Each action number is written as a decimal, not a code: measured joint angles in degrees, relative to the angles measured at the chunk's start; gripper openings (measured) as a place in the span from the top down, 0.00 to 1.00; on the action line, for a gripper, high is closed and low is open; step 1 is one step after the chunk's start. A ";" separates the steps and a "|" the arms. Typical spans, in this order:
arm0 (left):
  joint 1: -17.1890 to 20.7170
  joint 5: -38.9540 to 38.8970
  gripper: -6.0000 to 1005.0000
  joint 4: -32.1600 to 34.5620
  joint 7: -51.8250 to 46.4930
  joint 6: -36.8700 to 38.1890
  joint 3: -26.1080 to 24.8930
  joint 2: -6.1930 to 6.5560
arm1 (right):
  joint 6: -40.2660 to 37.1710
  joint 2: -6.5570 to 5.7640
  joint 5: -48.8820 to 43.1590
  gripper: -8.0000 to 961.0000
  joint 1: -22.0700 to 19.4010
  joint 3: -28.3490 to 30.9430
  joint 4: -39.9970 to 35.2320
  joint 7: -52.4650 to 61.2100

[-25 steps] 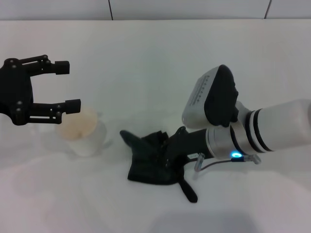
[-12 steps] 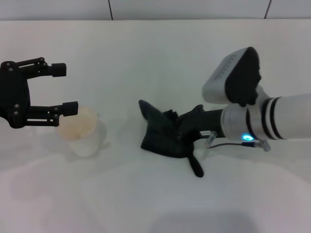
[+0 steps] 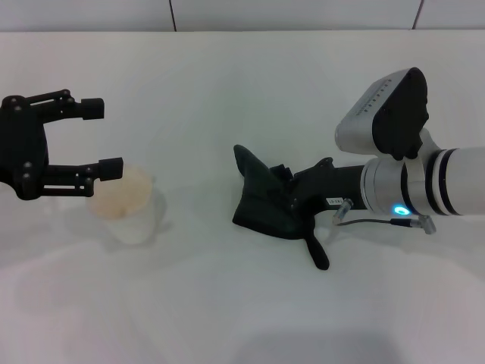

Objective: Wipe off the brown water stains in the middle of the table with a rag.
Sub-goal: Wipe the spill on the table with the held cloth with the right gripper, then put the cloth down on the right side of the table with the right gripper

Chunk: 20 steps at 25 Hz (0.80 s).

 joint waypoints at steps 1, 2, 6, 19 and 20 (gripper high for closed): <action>0.00 0.00 0.11 0.00 0.00 -0.02 0.00 0.00 | -0.36 -0.01 -0.07 0.82 -0.18 0.02 -0.37 0.00; 0.00 0.00 0.11 0.00 0.00 -0.05 0.00 0.00 | -0.66 -0.04 -0.13 0.82 -0.48 0.13 -0.86 -0.02; 0.00 0.00 0.11 0.00 0.00 -0.12 -0.06 0.00 | -3.65 -0.20 -0.24 0.81 -2.19 2.11 -2.84 -1.03; 0.09 -0.53 0.11 0.00 -0.04 -0.27 -0.08 -0.10 | -16.61 -0.31 -0.27 0.79 -6.20 13.41 -5.28 -8.55; 0.09 -0.53 0.11 0.00 -0.04 -0.27 -0.08 -0.12 | -17.13 -0.32 -0.29 0.79 -6.42 14.49 -5.48 -9.01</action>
